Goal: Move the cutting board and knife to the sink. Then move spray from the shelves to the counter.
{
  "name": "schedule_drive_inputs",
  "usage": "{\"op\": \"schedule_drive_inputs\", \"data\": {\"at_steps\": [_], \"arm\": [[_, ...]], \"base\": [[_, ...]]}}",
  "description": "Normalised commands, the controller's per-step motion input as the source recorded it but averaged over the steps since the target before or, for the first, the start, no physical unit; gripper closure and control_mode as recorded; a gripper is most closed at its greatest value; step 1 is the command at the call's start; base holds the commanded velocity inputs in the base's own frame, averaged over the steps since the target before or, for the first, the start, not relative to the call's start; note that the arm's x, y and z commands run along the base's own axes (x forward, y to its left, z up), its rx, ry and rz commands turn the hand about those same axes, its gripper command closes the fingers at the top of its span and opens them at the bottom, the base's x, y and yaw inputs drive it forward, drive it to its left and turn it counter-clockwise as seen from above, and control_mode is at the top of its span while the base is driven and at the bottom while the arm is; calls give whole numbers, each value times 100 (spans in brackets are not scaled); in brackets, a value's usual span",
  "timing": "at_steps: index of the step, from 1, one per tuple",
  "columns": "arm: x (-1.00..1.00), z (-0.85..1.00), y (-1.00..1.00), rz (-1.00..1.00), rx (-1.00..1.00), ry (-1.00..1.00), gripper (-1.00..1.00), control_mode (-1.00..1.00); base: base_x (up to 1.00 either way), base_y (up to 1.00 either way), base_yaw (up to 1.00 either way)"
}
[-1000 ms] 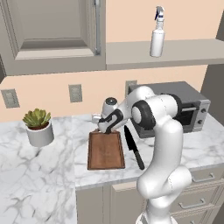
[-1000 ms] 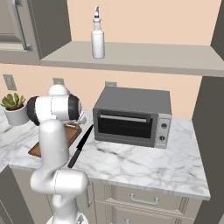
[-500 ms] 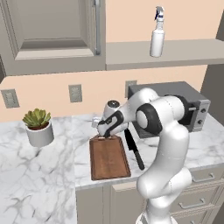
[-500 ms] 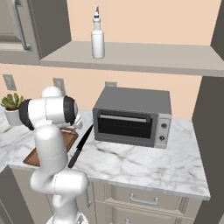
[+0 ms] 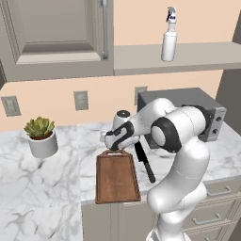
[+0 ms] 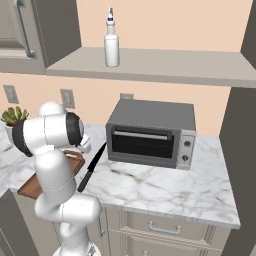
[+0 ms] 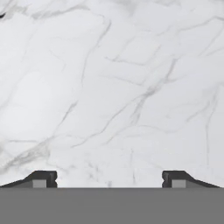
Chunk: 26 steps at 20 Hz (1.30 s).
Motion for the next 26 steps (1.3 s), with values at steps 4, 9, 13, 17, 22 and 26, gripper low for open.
{"op": "schedule_drive_inputs", "data": {"at_steps": [4, 9, 13, 17, 22, 26], "arm": [[-56, -19, 0, -9, 0, 11, -100, -100], [-55, -22, 1, -6, 0, 9, -100, -100], [-54, -22, 3, -2, 0, 8, -100, -100], [-50, -19, 6, 0, 0, 5, -100, -100], [-45, -20, 7, 0, 0, 5, -100, -100], [-36, -20, 6, 0, 0, 3, -100, -100]], "base": [[0, 0, 0], [0, 0, 0], [0, 0, 0], [0, 0, 0], [0, 0, 0], [0, 0, 0]]}}
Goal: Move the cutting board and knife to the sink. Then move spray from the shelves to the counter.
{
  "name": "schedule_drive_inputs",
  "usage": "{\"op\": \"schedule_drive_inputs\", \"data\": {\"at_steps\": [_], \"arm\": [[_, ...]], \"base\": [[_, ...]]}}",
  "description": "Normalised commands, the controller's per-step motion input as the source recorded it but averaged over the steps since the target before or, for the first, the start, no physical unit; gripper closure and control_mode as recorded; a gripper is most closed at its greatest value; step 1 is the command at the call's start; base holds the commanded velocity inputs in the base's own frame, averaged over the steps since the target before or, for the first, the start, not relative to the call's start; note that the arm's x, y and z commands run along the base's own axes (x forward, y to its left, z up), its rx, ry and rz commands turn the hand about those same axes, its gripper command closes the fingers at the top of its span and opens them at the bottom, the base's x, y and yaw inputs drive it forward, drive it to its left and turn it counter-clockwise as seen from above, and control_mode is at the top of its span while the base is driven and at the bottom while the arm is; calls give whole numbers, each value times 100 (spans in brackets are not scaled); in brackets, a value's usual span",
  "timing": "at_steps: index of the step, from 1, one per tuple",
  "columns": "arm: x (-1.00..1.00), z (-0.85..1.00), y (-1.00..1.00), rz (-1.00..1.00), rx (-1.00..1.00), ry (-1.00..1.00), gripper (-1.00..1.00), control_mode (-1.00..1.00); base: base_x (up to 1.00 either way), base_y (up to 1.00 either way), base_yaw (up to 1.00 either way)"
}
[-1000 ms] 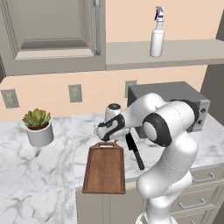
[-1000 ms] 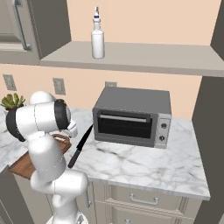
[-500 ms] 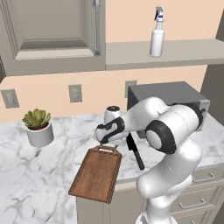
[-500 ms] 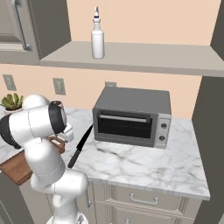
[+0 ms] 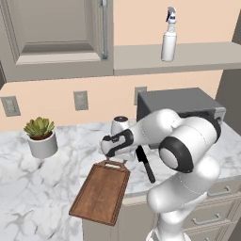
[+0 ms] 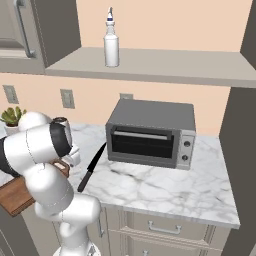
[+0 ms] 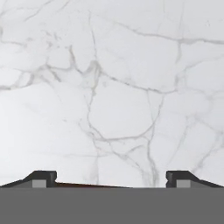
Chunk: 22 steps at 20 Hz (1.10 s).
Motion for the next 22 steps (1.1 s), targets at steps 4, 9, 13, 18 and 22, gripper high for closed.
{"op": "schedule_drive_inputs", "data": {"at_steps": [4, 9, 13, 18, 22], "arm": [[-6, -2, 0, 7, 1, -12, -100, -100], [0, 28, 1, 19, 8, -22, -100, -100], [-13, 37, 2, 10, 0, -12, -100, -100], [-21, 39, 6, 10, 0, -7, -100, -100], [-28, 47, 5, 14, -3, 5, -100, -100]], "base": [[0, 0, 0], [0, 0, 0], [0, 0, 0], [0, 0, 0], [0, 0, 0]]}}
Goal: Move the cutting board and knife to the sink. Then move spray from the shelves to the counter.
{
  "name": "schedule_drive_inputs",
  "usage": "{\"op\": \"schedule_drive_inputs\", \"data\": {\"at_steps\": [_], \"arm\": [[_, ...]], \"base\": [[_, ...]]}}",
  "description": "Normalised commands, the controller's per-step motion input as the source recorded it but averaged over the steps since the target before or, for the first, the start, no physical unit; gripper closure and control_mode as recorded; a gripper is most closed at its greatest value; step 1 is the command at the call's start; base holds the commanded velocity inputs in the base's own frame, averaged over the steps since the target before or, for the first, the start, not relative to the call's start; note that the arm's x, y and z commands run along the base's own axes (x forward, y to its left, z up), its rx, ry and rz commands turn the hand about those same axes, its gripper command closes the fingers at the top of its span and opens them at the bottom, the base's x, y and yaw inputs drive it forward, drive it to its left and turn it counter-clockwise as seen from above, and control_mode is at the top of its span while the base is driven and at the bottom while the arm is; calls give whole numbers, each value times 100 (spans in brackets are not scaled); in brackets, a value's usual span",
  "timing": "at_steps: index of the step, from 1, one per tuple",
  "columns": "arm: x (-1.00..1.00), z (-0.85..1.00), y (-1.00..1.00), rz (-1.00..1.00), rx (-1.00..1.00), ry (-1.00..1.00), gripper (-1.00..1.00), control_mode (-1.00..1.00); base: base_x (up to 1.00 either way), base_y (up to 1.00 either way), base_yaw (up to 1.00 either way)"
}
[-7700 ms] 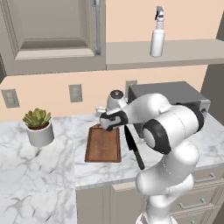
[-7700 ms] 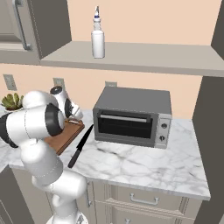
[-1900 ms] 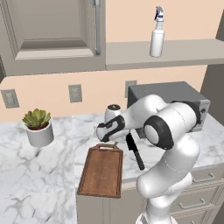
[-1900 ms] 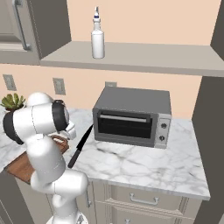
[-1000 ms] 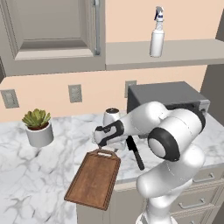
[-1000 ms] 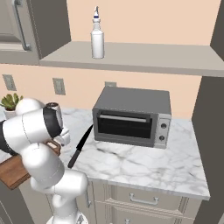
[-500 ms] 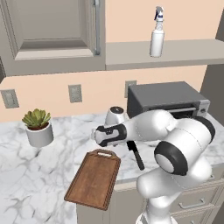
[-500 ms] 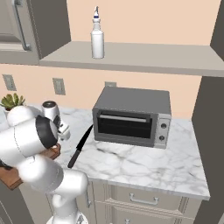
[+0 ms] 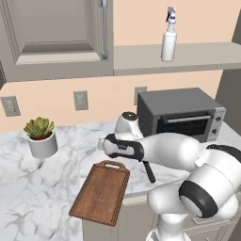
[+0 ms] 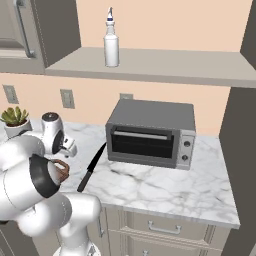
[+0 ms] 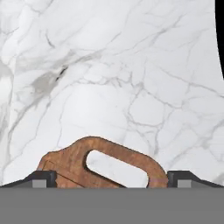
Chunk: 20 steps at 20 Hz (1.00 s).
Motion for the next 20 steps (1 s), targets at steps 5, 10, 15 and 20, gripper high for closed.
{"op": "schedule_drive_inputs", "data": {"at_steps": [5, 10, 15, 20], "arm": [[-56, 36, 6, 23, -13, 0, -100, -100], [-63, 25, 16, 27, -17, -2, -100, -100], [-69, 13, 4, 31, -11, -13, -100, -100], [-59, 11, 11, 27, -10, 0, -100, -100]], "base": [[0, 0, 0], [0, 0, 0], [0, 0, 0], [0, 0, 0]]}}
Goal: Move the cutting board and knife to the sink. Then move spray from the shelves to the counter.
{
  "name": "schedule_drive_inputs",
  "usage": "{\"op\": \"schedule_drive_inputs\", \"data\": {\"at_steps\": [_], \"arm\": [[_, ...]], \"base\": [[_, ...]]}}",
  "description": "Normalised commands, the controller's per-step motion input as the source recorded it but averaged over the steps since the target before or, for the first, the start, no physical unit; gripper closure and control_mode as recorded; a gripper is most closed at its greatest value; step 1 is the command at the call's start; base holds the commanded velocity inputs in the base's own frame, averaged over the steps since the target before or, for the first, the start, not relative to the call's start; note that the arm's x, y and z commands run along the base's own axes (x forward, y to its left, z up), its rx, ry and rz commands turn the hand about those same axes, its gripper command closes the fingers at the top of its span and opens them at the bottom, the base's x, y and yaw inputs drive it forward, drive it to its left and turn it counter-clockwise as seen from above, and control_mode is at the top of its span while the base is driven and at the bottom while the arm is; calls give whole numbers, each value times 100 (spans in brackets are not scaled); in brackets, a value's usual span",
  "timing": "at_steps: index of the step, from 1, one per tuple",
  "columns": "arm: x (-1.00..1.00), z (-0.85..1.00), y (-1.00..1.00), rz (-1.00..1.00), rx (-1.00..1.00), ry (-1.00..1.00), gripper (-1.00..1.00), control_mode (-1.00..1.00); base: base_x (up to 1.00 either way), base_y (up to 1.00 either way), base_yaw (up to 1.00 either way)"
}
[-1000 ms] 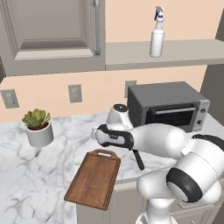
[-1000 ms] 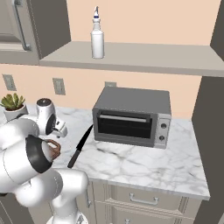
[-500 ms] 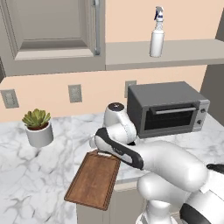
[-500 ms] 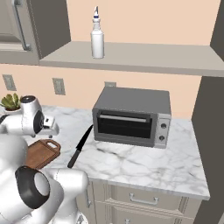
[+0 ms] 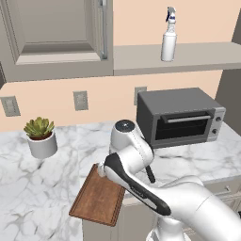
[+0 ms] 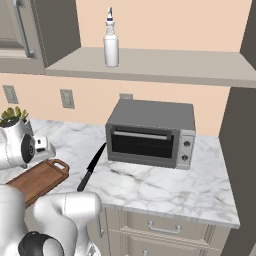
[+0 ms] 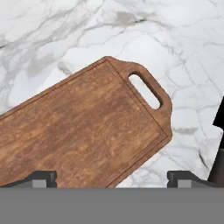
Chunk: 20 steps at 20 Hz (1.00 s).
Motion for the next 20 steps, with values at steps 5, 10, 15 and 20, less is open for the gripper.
{"op": "schedule_drive_inputs", "data": {"at_steps": [5, 10, 15, 20], "arm": [[-59, 2, 17, 23, -4, -4, -100, -100], [-49, 4, 15, 20, -6, -1, -100, -100], [-44, 0, 19, 13, -16, 0, -100, -100], [-39, -1, 22, 12, -15, 0, -100, -100]], "base": [[0, 0, 0], [0, 0, 0], [0, 0, 0], [0, 0, 0]]}}
